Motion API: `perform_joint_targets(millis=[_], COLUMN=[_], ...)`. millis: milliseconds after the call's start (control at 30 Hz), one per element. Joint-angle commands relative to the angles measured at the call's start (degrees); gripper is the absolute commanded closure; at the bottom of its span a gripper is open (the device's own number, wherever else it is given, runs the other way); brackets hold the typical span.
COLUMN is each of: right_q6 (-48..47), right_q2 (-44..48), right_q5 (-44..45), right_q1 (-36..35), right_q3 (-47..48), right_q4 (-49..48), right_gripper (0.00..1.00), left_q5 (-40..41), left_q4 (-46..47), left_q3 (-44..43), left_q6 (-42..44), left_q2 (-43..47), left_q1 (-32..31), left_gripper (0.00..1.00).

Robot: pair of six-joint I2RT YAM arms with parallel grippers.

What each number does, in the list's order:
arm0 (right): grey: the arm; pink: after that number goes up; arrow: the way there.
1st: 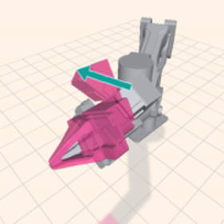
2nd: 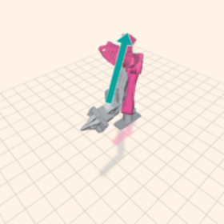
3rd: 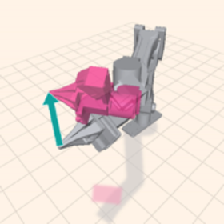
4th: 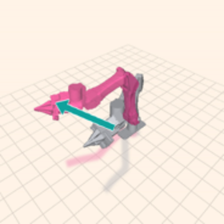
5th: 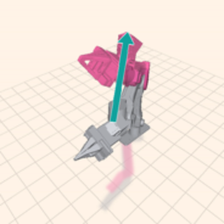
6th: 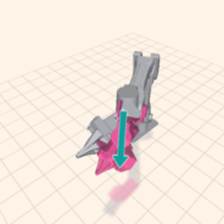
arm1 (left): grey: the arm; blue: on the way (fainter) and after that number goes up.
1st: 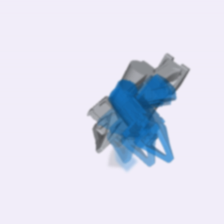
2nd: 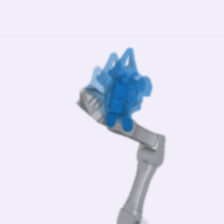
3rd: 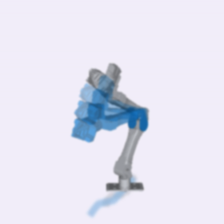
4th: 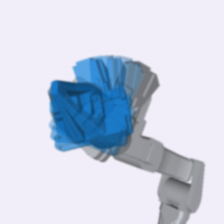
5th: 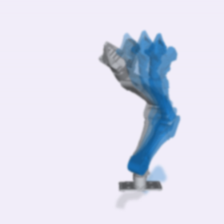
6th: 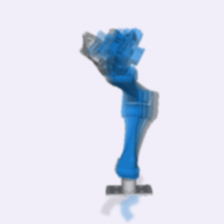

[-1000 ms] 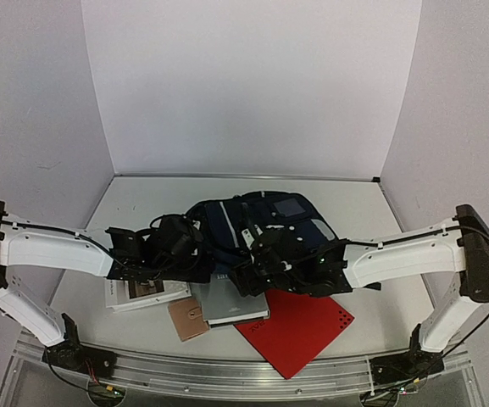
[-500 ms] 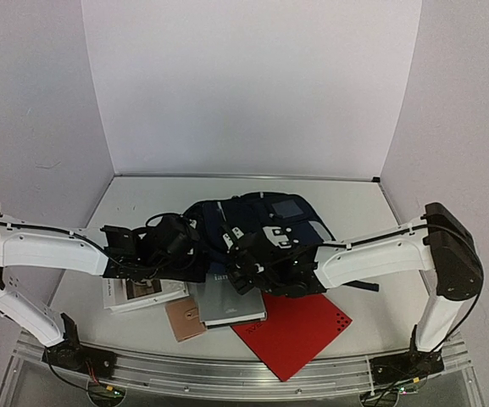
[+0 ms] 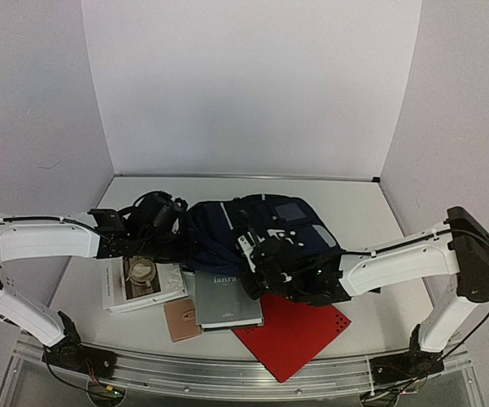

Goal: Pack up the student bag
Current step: Unzip the student bag at the center of the board.

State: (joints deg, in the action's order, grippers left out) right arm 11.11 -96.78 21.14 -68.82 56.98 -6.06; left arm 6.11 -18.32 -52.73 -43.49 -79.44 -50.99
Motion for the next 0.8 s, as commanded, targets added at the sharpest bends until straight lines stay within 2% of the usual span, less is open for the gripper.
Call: perform_joint_targets(millis=[0,267,400,467,567,600,667,767], right_q6=[5.8,12.2,14.3,15.5,16.8,17.1,18.0,19.6], right_q2=[7.1,14.1,16.7,17.2,17.7,18.0,18.9,20.8], right_q5=[0.1,-2.5,-3.7,-4.1,-4.5,-4.6,-5.1,-5.3], right_q1=[0.3,-1.2,-2.4,-3.2,-3.8,-3.9,-4.0,-4.0], right_q3=[-5.8,-11.1,-12.9,-13.3,-13.0,-12.6,-11.5,-8.9], right_q4=[4.8,8.6,9.2,9.3,9.4,9.5,9.5,9.5], right_gripper=[1.00,1.00,1.00,1.00,1.00,0.98,0.86,0.62], left_q5=[3.2,-9.3,-10.1,-12.1,-19.6,-21.6,-25.7,-33.5], left_q4=[-5.0,-5.4,-8.3,-9.8,-9.9,-9.8,-10.5,-12.8], left_q3=[-3.4,-8.1,-11.6,-13.8,-15.8,-16.2,-17.0,-17.8], left_q6=[4.4,12.7,15.8,17.4,20.5,21.5,23.4,26.7], left_q2=[2.6,-2.8,-7.6,-10.4,-11.3,-10.9,-9.7,-7.7], left_q1=[9.3,20.8,25.5,26.6,26.6,26.5,26.5,26.3], left_gripper=[1.00,1.00,1.00,1.00,1.00,1.00,1.00,1.00])
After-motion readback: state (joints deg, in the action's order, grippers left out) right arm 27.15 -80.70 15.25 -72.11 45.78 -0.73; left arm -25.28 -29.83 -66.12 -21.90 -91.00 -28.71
